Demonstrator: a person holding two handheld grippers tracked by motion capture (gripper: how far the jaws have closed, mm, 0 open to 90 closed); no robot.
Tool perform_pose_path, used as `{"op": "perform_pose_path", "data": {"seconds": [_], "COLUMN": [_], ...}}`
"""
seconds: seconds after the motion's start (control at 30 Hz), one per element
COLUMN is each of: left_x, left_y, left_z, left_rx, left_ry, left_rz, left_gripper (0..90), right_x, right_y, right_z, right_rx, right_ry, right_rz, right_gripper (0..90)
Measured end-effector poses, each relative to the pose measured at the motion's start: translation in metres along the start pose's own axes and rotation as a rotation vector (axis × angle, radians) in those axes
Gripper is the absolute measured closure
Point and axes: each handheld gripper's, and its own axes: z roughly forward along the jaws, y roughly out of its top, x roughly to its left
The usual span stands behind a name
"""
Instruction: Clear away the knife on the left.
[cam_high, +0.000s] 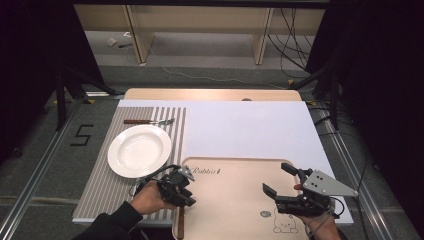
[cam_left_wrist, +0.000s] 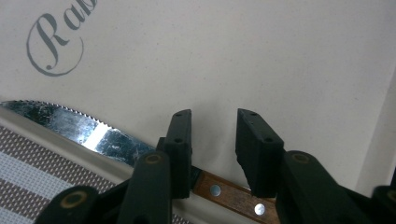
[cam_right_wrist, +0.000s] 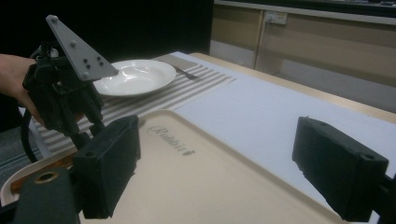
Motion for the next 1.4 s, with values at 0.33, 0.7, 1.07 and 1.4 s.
{"op": "perform_pose_path", "data": {"seconds": [0.33,0.7,1.07,1.4], "left_x": [0.001,-0.001,-0.004,-0.002], "left_y": [-0.001,-0.013,-0.033,-0.043], "left_z": [-0.011,-0.037,-0.061,-0.066], "left_rx": [-0.146,-0.452,-0.633,-0.640], "left_ry": [0.022,0.042,0.078,0.107], "left_rz": [-0.021,-0.028,-0.042,-0.049], "left_gripper": [30.7,24.1,22.2,21.2], "right_x": [0.000,0.002,0.003,0.003], "right_y": [0.000,0.000,0.001,0.001], "right_z": [0.000,-0.002,0.000,0.001], "right_rx": [0.003,0.000,0.002,0.005], "right_ry": [0.004,-0.005,0.003,0.006], "right_rz": [-0.001,-0.005,-0.008,-0.009], "right_gripper": [16.2,16.2,16.3,16.2]}}
